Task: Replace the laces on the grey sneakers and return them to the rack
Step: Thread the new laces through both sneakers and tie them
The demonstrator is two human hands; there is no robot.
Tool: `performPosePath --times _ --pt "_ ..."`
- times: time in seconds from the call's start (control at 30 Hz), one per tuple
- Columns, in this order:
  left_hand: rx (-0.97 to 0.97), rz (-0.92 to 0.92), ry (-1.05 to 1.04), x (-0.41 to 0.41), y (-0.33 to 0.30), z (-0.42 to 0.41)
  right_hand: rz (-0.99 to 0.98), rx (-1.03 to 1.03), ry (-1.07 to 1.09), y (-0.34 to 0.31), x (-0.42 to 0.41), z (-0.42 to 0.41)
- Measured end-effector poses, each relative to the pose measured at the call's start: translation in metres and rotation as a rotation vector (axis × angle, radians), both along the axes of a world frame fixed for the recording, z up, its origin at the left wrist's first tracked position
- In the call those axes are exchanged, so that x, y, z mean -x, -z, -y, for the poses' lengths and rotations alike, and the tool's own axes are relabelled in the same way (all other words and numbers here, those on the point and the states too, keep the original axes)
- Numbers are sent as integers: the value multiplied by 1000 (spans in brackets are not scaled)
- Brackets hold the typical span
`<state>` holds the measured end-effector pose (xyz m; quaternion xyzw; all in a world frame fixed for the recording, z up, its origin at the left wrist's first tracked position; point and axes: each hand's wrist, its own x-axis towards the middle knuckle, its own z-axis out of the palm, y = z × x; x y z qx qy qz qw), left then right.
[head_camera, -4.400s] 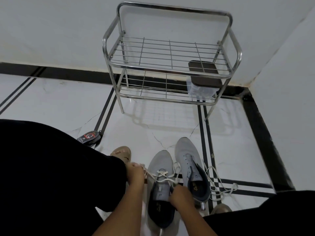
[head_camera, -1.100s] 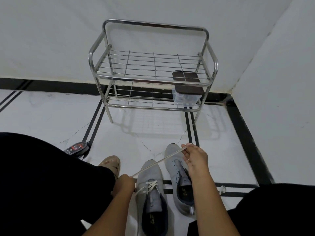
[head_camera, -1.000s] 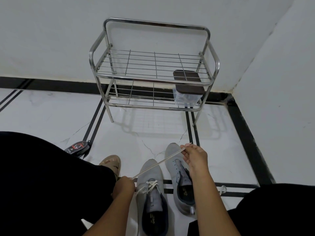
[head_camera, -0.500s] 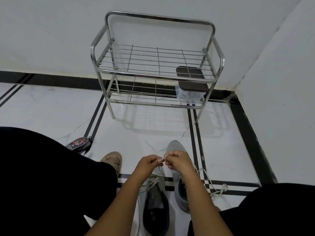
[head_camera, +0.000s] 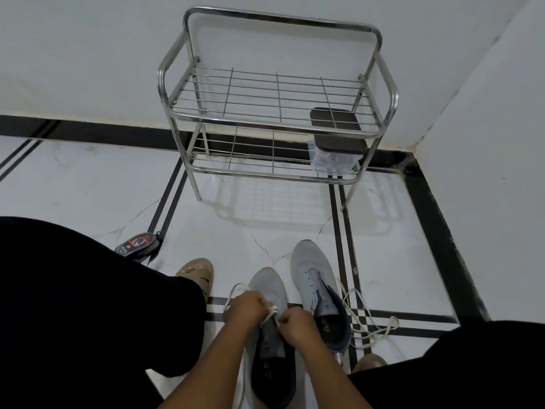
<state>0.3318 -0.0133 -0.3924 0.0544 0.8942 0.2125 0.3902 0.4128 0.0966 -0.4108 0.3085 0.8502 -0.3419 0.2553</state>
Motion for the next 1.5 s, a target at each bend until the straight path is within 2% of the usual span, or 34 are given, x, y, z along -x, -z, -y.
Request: performPosePath --times 0.13,0.43,0.77,1.03,1.2,1.4,1.5 --pt "163 -76 41 -17 15 0 -40 89 163 14 -6 -11" --pt "209 -88 -28 -24 31 -4 -24 198 304 39 -7 -17" --pt "296 -168 122 -25 39 -7 -24 226 343 46 -7 -19" --pt "253 -159 98 -27 39 -8 -32 213 343 47 -7 -20" --pt "201 -79 18 -24 33 -8 -36 214 328 47 -6 -21" --pt "158 -122 38 -27 28 -5 -26 214 342 44 -4 -19" --pt "110 -73 -32 -26 28 -2 -21 225 343 42 -5 -19"
